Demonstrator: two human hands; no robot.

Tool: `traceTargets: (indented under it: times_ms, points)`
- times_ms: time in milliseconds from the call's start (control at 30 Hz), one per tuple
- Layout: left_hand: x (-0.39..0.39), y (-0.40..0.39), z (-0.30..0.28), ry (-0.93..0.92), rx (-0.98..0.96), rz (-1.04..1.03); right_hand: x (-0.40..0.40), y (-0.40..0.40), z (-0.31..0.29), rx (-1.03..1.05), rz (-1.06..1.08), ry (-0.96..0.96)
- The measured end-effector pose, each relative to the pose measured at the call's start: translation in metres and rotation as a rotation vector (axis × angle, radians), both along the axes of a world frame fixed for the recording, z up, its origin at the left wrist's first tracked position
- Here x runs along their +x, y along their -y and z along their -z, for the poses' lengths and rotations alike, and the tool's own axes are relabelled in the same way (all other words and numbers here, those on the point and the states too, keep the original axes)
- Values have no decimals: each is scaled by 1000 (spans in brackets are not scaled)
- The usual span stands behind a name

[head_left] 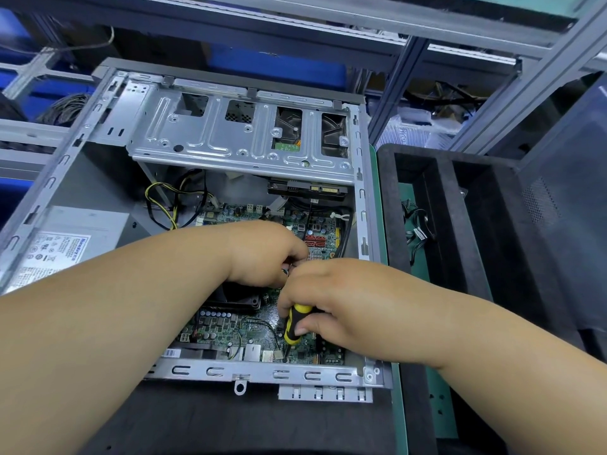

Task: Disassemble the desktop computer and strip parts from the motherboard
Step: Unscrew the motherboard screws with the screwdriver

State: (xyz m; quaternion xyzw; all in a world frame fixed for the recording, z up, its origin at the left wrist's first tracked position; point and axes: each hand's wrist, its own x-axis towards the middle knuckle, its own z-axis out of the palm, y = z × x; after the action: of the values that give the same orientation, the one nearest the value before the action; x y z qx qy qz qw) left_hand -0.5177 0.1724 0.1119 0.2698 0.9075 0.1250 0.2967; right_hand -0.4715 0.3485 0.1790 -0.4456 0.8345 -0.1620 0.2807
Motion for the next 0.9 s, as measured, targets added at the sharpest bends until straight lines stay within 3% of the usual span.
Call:
traceTargets:
  times_ms: [367,667,900]
  points:
    - [1,-1,-1,10,62,-14,1,4,-5,34,-37,62]
    - [12,20,-28,321,358,45,1,9,-4,37,-69,34]
    - [25,29,-29,383,342,3,-3,4,-8,-126,51,84]
